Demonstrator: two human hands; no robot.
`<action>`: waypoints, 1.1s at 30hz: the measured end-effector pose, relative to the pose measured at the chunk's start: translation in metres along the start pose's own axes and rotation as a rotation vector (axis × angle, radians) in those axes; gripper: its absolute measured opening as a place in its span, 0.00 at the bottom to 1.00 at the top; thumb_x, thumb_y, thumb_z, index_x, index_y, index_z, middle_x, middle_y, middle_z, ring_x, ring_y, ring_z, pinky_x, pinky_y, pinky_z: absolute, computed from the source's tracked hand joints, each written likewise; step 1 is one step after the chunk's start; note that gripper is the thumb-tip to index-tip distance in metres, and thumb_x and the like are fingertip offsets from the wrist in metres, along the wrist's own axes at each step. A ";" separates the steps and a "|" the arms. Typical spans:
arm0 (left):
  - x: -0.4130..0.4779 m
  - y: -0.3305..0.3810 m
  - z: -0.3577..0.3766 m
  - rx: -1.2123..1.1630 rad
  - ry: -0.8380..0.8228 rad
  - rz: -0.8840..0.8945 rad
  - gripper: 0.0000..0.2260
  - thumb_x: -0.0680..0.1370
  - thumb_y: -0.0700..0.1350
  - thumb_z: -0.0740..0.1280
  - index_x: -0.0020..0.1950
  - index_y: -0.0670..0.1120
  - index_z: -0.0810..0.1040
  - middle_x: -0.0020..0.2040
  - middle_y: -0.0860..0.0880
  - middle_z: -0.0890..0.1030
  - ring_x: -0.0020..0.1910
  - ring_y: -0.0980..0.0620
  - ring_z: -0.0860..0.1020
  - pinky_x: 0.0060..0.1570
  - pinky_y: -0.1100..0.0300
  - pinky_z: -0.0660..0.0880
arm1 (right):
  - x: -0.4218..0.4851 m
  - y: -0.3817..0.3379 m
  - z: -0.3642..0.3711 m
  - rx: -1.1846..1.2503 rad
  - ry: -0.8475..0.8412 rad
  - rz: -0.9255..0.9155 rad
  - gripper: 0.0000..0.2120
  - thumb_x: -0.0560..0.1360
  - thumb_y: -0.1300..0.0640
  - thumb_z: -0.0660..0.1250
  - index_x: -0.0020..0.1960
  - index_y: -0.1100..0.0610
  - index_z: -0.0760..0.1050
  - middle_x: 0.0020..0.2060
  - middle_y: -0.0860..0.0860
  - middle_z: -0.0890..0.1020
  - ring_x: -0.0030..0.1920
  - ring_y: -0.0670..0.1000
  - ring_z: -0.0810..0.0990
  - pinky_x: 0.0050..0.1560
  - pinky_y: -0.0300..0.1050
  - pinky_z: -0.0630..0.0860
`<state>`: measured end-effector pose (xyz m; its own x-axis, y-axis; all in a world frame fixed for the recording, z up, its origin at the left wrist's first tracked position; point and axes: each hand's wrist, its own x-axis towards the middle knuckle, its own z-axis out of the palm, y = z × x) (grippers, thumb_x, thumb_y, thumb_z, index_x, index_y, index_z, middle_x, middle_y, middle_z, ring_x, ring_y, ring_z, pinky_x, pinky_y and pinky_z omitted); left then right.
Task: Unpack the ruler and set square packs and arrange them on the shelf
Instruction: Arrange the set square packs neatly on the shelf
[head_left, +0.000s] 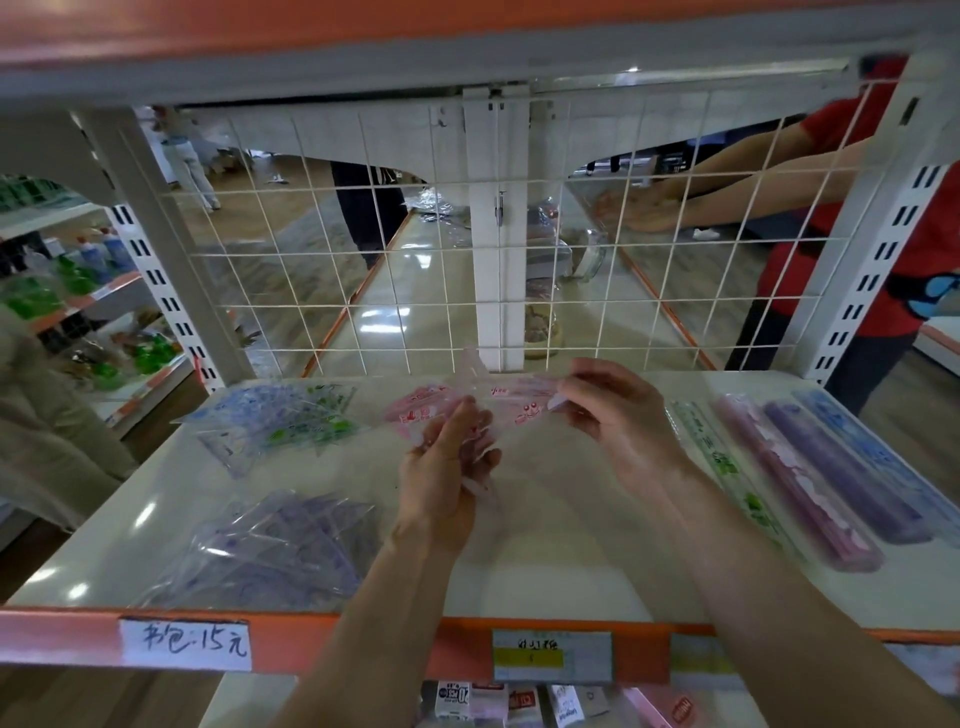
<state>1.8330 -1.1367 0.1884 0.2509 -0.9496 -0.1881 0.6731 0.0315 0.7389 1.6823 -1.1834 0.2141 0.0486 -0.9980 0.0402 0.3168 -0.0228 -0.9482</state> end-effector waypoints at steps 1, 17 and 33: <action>0.001 0.000 0.000 -0.037 -0.001 -0.004 0.03 0.78 0.39 0.65 0.49 0.43 0.78 0.39 0.46 0.80 0.31 0.55 0.78 0.30 0.63 0.75 | 0.001 -0.005 -0.004 -0.191 -0.051 -0.069 0.10 0.70 0.70 0.71 0.40 0.55 0.80 0.33 0.54 0.80 0.34 0.50 0.76 0.37 0.37 0.75; 0.009 -0.004 0.004 -0.019 0.113 0.050 0.08 0.78 0.40 0.66 0.55 0.39 0.78 0.43 0.44 0.80 0.39 0.50 0.79 0.41 0.57 0.78 | 0.035 -0.029 -0.020 -1.404 -0.310 -0.448 0.11 0.71 0.48 0.72 0.51 0.52 0.81 0.44 0.45 0.77 0.47 0.47 0.76 0.43 0.40 0.67; 0.013 -0.006 0.001 0.010 0.124 0.065 0.13 0.78 0.40 0.66 0.61 0.37 0.77 0.42 0.45 0.78 0.38 0.51 0.78 0.38 0.59 0.80 | 0.085 -0.020 -0.026 -1.543 -0.278 -0.037 0.13 0.71 0.53 0.73 0.54 0.53 0.81 0.55 0.50 0.81 0.55 0.51 0.79 0.57 0.45 0.75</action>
<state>1.8316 -1.1492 0.1819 0.3781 -0.8998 -0.2176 0.6461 0.0882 0.7582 1.6555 -1.2688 0.2278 0.2843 -0.9579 -0.0407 -0.9079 -0.2554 -0.3325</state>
